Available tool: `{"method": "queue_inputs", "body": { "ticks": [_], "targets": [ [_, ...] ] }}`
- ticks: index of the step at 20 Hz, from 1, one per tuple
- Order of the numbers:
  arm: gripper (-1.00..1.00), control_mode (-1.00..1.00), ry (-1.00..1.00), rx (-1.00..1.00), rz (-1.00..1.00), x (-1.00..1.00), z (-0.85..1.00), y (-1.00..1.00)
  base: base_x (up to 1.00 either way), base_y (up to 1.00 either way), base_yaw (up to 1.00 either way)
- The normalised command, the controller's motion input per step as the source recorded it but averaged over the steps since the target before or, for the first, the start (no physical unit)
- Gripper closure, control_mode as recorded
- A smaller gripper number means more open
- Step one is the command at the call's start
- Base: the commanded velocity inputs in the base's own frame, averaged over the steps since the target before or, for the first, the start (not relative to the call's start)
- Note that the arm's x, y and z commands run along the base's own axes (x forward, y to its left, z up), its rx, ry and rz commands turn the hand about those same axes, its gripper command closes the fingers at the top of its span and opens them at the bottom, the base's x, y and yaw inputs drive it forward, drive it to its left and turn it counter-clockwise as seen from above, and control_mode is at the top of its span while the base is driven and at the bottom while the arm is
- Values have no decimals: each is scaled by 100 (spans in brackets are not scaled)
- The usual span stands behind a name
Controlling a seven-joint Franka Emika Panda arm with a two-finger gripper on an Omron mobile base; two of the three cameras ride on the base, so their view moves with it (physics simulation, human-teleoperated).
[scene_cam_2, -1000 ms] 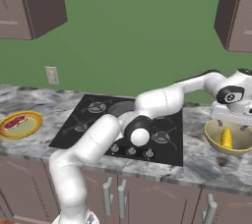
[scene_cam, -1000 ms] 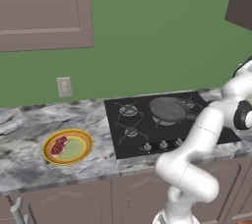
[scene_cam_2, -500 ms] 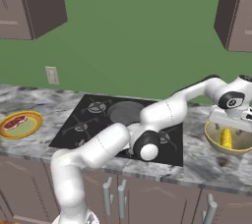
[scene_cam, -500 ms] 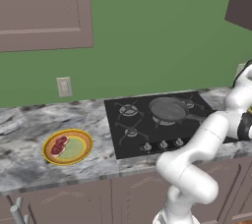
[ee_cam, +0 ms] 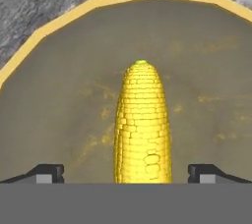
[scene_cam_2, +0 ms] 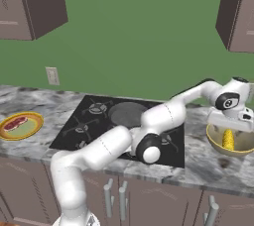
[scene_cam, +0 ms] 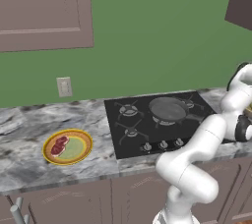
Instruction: Place the steak on the plate and place the corn on the same plate.
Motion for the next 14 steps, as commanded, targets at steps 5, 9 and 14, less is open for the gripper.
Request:
{"method": "queue_inputs", "body": {
  "ticks": [5, 9, 14],
  "targets": [
    [-100, -100, 10, -1, 0, 10, -6, -47, 0, 0, 0],
    [-100, -100, 10, 0, 0, 0, -12, -24, 0, 0, 0],
    [-100, -100, 5, 1, -1, -4, -15, 1, 0, 0, 0]
  ]
}}
